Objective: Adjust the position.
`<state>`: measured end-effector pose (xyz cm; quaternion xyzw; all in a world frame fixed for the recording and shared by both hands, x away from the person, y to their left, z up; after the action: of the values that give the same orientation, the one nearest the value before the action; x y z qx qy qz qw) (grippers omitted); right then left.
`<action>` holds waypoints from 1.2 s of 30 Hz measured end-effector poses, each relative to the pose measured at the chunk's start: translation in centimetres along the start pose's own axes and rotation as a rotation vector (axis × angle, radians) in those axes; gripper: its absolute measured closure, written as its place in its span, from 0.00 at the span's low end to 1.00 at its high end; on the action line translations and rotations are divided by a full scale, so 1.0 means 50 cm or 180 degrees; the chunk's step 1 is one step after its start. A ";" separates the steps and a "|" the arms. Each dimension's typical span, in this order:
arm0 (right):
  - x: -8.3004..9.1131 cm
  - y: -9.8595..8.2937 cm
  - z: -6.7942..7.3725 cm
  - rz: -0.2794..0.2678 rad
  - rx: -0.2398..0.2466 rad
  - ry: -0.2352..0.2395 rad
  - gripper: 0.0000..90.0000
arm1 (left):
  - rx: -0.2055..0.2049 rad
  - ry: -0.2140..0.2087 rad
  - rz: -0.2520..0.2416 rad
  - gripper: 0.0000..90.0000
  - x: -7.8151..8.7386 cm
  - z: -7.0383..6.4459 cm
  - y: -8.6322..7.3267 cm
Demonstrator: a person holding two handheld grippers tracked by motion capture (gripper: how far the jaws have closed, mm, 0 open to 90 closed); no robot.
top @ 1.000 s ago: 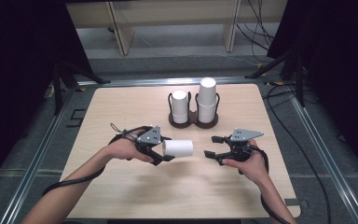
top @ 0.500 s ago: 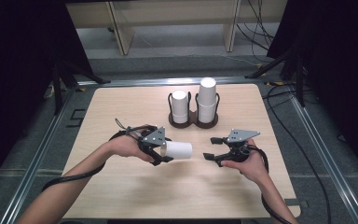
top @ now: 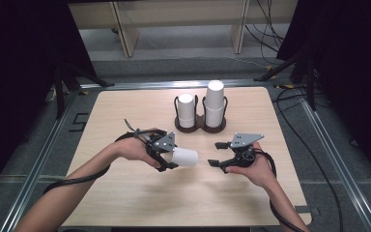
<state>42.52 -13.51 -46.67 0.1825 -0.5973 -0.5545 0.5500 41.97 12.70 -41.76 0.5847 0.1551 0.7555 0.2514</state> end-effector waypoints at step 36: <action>-0.027 0.011 0.021 0.0170 0.0188 0.0082 0.28 | -0.0284 -0.0302 0.0685 0.37 -0.006 0.004 0.026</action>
<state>42.25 -11.74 -46.56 0.1898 -0.6110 -0.5193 0.5666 41.94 11.45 -41.24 0.6213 0.0456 0.7558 0.2017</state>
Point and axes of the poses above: each handheld gripper's, and its own axes: x roughly backward along the jaws, y roughly out of its top, z roughly to its left, the point moved 3 cm from there along -x, roughly forward along the jaws, and after that the axes turned 10 degrees about -x, right-handed, at the moved point
